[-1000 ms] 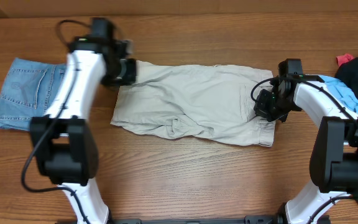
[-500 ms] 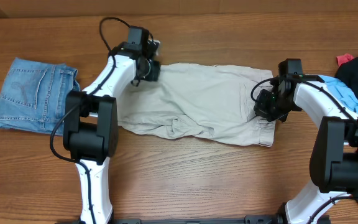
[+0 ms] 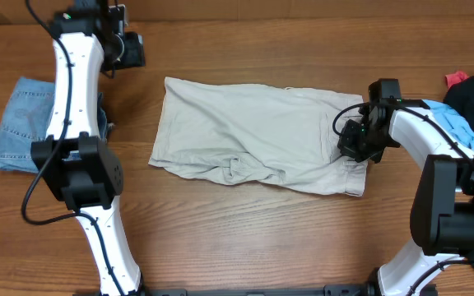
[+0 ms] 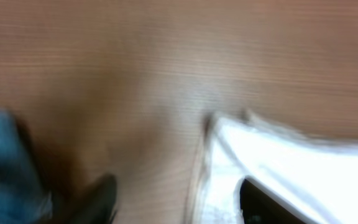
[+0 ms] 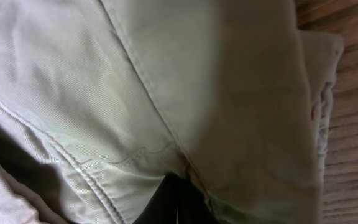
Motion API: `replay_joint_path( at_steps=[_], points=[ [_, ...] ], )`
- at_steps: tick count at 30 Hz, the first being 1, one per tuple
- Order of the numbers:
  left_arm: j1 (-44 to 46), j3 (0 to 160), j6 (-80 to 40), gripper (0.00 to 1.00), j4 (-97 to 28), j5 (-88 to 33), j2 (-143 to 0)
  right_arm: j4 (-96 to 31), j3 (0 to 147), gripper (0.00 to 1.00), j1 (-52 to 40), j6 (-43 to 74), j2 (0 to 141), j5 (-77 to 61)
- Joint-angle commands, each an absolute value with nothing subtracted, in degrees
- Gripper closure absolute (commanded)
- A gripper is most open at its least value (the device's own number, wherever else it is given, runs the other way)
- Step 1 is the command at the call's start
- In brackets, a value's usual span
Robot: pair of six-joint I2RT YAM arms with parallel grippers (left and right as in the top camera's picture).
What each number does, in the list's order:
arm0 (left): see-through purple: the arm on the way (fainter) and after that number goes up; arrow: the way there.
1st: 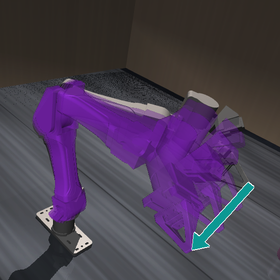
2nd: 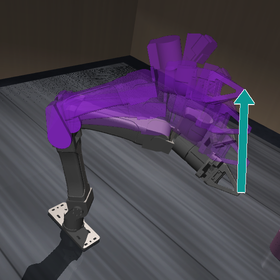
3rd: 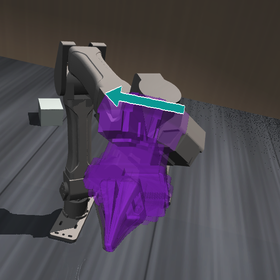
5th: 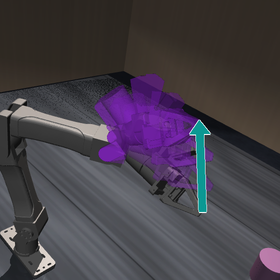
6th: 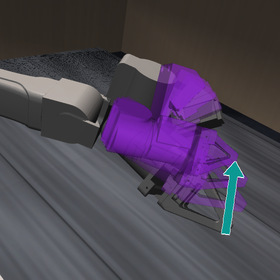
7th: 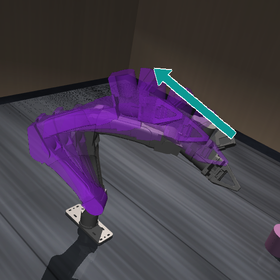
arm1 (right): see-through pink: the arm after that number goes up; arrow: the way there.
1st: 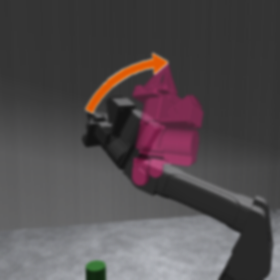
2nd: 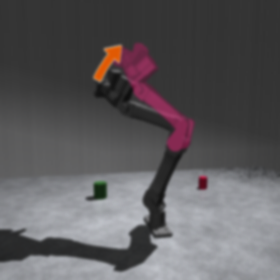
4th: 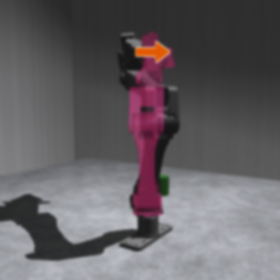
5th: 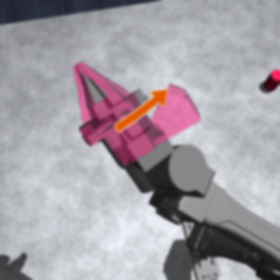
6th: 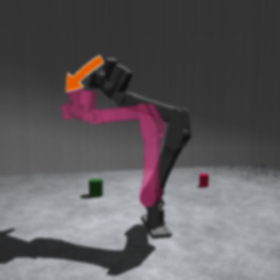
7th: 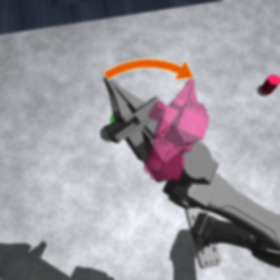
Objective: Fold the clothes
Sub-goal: 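Grasp the left end of the folded shorts with the left gripper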
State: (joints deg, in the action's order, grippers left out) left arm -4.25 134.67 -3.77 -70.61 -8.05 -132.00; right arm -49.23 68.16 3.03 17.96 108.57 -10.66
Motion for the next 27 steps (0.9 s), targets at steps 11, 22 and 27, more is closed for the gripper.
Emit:
replay_joint_path(
  at_steps=[11,22,27],
  points=[
    [-3.40,118.02,-6.42,0.19,-83.55,-18.04,-131.66,-51.29,65.63,0.42,4.47,17.85,110.41,-3.31],
    [-2.98,99.79,-8.03,0.09,-67.33,-23.70,-131.68,-51.29,65.63,0.41,4.47,17.85,110.41,-3.97],
    [-2.70,94.54,-9.67,0.11,-62.17,-26.02,-131.68,-51.29,65.63,0.41,4.47,17.85,110.41,-3.99]
  ],
)
